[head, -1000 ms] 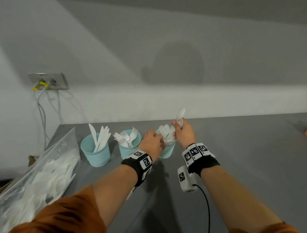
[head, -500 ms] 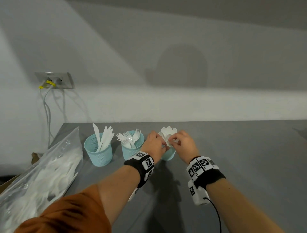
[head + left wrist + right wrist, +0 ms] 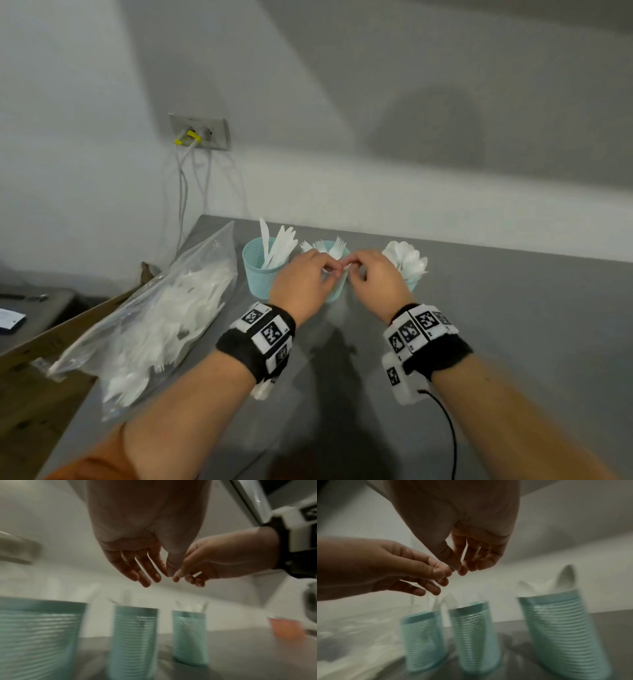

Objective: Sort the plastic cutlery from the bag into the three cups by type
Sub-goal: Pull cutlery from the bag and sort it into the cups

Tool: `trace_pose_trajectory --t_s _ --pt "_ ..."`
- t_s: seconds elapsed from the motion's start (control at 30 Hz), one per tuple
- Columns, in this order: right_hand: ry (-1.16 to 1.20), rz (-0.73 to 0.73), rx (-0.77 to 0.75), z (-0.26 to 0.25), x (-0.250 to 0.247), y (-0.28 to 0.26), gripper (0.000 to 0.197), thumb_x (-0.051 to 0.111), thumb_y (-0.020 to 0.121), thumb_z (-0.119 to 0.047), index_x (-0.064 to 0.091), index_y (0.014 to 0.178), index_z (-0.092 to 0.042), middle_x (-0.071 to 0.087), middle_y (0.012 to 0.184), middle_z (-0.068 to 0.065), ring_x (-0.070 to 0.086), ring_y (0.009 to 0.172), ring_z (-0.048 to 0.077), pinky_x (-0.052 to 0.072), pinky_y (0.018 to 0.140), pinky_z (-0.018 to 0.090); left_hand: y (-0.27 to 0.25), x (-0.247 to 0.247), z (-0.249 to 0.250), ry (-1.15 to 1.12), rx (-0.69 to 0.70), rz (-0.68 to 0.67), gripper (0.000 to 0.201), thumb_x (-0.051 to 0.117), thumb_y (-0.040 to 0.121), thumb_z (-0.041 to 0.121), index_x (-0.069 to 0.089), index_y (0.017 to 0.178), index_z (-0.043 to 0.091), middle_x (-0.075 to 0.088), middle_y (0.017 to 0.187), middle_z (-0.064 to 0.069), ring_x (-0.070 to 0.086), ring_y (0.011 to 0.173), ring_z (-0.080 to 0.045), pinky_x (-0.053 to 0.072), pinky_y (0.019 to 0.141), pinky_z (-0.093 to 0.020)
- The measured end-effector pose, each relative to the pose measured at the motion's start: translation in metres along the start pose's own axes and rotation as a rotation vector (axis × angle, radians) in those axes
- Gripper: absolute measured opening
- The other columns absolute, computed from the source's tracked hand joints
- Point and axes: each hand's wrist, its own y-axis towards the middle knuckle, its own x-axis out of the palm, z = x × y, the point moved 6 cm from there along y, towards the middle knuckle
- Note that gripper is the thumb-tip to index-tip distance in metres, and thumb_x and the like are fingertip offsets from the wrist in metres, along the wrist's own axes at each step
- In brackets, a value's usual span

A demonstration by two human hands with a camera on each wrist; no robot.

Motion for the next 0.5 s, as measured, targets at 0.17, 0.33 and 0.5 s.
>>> trace_pose_trajectory --t_s 0.17,0.33,0.5 --pt "0.104 -0.178 -0.082 -0.061 0.063 0.004 0.025 0.046 0.089 -0.008 0.067 0.099 -0.016 0.057 0.096 -0.002 0.048 0.082 0.008 0.035 0.076 0.018 -0.051 -0.094 -0.080 0.227 -0.228 0.309 0.017 0.058 0.086 0.025 0.065 0.099 0.031 0.066 0.102 0.006 0.061 0.096 -0.019 0.048 0.081 -0.038" --pt "0.064 -0.375 -0.192 -0.120 0.119 0.005 0.025 0.047 0.089 -0.006 0.068 0.099 -0.015 0.058 0.096 0.004 0.050 0.096 0.017 0.040 0.091 0.025 -0.114 -0.150 -0.158 0.441 -0.595 0.301 0.038 0.057 0.087 0.014 0.055 0.124 0.017 0.055 0.123 -0.015 0.053 0.111 -0.036 0.042 0.091 -0.048" --pt "0.007 -0.404 -0.320 -0.172 0.153 0.006 0.041 0.053 0.085 -0.008 0.055 0.123 -0.021 0.049 0.127 0.002 0.041 0.119 0.024 0.040 0.099 0.036 -0.146 -0.160 -0.169 0.365 -0.568 0.193 0.051 0.045 0.082 -0.003 0.058 0.123 0.023 0.060 0.117 -0.009 0.054 0.108 -0.031 0.046 0.087 -0.044"
